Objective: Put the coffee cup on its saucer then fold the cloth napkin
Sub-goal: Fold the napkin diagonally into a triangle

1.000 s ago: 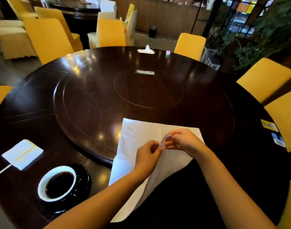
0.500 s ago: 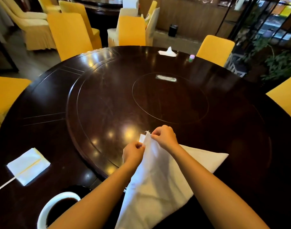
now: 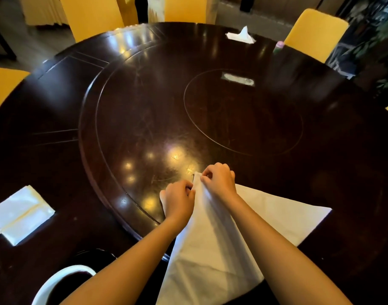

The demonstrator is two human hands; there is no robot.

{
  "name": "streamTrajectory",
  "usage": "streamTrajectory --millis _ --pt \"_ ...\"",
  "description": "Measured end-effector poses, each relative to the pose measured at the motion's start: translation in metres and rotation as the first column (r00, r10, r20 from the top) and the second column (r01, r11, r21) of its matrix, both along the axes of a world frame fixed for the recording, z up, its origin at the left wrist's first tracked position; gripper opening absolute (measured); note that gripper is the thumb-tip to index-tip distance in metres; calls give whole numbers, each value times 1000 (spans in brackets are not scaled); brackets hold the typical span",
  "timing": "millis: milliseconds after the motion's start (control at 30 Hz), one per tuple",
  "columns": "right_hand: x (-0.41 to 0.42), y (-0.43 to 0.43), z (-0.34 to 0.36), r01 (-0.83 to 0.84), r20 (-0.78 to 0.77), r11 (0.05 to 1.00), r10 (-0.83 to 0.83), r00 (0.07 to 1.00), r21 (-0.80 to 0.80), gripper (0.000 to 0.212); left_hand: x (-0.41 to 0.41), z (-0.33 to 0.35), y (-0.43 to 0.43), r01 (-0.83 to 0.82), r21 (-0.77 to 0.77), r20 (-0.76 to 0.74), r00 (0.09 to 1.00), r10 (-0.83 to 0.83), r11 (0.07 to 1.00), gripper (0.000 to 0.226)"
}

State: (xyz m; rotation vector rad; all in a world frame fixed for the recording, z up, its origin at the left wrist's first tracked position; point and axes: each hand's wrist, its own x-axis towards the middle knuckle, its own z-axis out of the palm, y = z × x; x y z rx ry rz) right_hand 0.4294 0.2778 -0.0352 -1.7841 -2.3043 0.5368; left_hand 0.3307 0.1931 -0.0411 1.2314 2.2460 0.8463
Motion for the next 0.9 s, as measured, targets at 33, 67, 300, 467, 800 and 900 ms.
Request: streamTrajectory --millis 33,67,300,467,800,900 --pt "0 0 -1 -7 -12 1000 7 1000 8 14 0 -2 0 -1 14 -5 1000 1 1000 18" --pt "1 1 -2 -16 -20 1000 17 1000 18 14 0 -4 1 0 24 -7 1000 0 1000 16" --pt "7 -7 -5 10 -149 997 1 989 71 18 5 -8 4 34 71 -94 995 -28 997 10" --pt "33 -61 0 -46 -473 992 98 876 120 24 22 -7 -6 112 115 -252 964 -80 987 42" --pt "134 -98 -37 -395 270 917 369 889 48 61 57 -37 -20 517 -133 -345 776 -529 846 60" --pt "165 -76 -34 -279 293 960 258 921 32 69 57 -39 -20 506 -196 -388 747 -540 840 66"
